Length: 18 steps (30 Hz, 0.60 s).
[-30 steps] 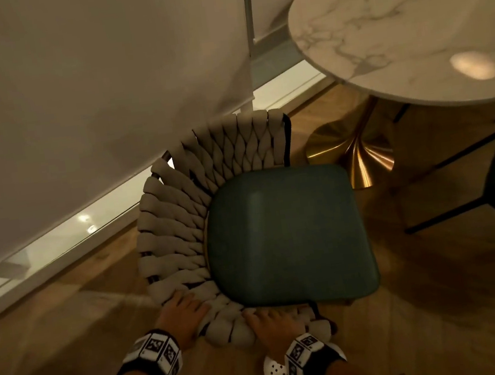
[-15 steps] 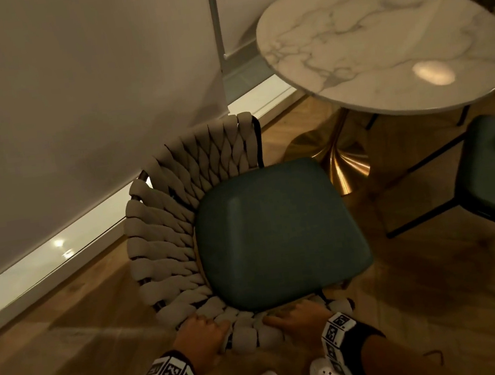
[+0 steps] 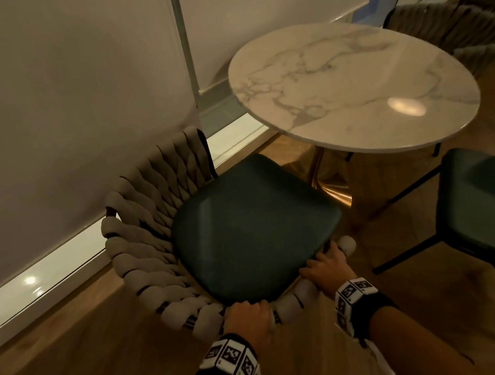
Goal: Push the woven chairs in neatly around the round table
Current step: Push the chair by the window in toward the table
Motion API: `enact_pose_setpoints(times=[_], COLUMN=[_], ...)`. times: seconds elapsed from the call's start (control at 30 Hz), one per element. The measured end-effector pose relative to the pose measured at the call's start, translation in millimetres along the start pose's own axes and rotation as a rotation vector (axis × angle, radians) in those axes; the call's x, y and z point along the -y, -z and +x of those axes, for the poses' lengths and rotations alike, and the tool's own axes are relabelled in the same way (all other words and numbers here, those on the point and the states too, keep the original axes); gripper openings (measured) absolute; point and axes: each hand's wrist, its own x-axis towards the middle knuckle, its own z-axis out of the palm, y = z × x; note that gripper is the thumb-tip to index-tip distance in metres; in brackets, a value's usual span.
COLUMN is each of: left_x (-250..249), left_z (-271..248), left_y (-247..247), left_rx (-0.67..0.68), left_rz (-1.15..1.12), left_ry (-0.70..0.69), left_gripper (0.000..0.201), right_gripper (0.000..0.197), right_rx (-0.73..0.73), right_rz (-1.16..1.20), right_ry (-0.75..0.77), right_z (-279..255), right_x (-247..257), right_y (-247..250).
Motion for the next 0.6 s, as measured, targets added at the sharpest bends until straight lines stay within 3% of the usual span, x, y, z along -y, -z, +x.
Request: enact_pose_setpoints(times=[0.2, 0.4, 0.6], left_x=[2, 9, 18], left_z=[15, 4, 6], left_y=[8, -13, -12], left_rx=[-0.020, -0.107, -0.001], left_rz=[-0.036, -0.170, -0.244], left_ry=[0.043, 0.101, 0.054], left_gripper=[0.043, 0.049, 0.061], right_gripper=[0.052, 0.048, 0.071], right_rx=[-0.070, -0.120, -0.284], right_rz=[0.103, 0.186, 0.467], right_ry=[-0.131, -0.139, -0.128], right_z=[17, 15, -30], right_x=[-4, -1, 6], right_y=[4, 0, -6])
